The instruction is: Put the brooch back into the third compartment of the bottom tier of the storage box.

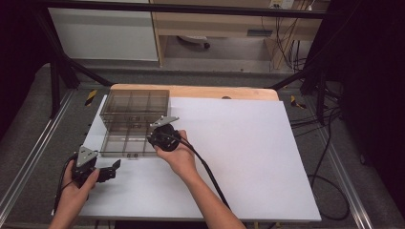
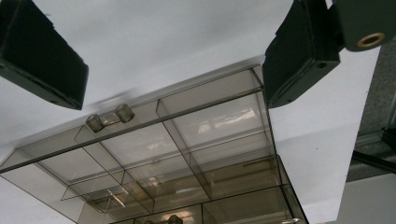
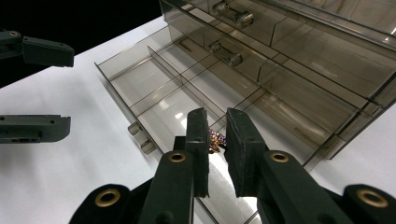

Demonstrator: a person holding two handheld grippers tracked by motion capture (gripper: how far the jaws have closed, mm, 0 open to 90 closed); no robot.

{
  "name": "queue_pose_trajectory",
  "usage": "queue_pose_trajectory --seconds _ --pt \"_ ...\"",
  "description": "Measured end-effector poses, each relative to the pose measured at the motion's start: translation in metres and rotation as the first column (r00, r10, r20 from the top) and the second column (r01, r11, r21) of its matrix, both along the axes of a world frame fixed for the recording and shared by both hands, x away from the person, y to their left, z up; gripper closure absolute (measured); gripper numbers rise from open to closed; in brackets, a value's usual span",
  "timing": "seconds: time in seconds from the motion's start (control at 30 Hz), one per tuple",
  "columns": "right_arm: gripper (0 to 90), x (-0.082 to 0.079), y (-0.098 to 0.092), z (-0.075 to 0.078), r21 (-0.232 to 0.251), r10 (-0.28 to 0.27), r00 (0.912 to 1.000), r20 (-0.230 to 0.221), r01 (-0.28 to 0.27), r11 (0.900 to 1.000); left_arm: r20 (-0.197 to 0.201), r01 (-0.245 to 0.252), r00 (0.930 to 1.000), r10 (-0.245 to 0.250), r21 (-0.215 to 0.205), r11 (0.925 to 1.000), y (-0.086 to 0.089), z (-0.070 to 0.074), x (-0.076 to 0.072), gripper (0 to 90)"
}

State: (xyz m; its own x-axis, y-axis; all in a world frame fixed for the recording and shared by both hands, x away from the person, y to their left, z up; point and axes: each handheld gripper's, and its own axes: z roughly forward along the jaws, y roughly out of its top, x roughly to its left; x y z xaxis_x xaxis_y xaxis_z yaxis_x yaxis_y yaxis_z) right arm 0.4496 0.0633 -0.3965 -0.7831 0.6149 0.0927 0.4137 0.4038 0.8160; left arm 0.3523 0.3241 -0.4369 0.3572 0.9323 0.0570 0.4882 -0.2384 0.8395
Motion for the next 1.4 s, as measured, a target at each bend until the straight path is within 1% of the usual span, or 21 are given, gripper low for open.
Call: queue_pose_trajectory --seconds 0.3,0.7,1.0,1.4 --pt "79.6 -0.0006 0.0023 -0.0014 -0.001 0.003 1.0000 -0.007 -0.003 1.000 0.000 0.000 1.0000 0.000 0.000 1.0000 0.0001 0.0001 -0.0001 7.2" --pt "78.7 -0.0003 0.0030 -0.0009 -0.003 0.002 1.0000 -0.003 -0.002 1.000 -0.002 0.001 1.0000 -0.001 0.002 1.0000 -0.0001 -0.0003 0.0000 7.2" --pt "77.5 -0.0001 0.0010 0.0005 -0.005 -0.001 1.0000 -0.009 0.001 1.000 -0.003 0.001 1.0000 -0.001 0.002 1.0000 0.0000 -0.0003 0.0001 7.2" --pt "76.9 -0.0001 -0.0036 0.0035 -0.012 -0.003 1.0000 -0.002 0.003 1.000 -0.003 0.001 1.0000 -0.001 0.003 1.0000 -0.0002 -0.0004 0.0001 7.2"
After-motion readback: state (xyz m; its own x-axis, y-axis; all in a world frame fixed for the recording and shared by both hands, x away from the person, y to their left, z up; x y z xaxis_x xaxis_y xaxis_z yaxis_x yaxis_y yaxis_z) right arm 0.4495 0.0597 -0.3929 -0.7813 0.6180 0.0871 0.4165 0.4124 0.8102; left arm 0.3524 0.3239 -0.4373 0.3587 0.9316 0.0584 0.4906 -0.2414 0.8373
